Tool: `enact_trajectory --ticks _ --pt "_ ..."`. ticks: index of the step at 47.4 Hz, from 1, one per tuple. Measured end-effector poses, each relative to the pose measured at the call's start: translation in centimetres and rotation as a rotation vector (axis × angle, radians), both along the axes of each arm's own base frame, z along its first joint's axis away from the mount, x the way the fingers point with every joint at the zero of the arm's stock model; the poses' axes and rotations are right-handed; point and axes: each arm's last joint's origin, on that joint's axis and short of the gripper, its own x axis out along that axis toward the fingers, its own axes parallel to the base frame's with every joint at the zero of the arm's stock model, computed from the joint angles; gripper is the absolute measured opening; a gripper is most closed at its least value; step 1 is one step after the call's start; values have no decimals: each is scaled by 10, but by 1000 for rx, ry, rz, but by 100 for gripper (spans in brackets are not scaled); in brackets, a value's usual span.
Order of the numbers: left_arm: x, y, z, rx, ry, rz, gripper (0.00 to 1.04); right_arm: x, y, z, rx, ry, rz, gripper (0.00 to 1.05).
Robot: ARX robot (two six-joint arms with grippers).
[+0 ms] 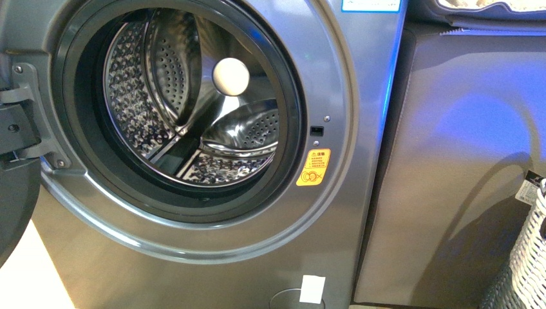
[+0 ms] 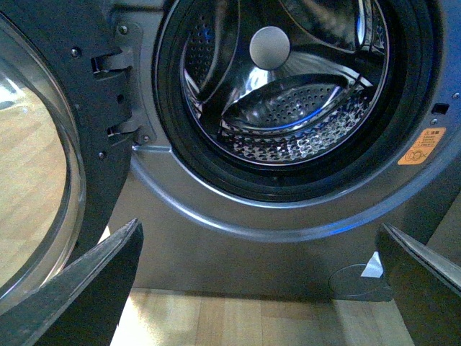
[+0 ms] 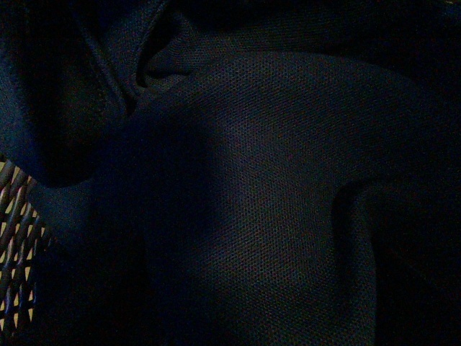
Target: Put clothes into washing machine
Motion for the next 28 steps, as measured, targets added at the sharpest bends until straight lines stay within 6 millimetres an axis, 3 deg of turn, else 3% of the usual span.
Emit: enact_trajectory --ticks 6,19,25,28 --pt "0 0 0 0 0 0 98 2 -3 1 -6 -2 -7 65" --pt "0 0 0 0 0 0 98 1 -5 11 -8 -42 -45 23" --pt "0 0 0 0 0 0 98 2 -7 38 -31 -105 -54 3" --pt "0 0 0 0 0 0 98 4 -9 62 -31 -152 -64 3"
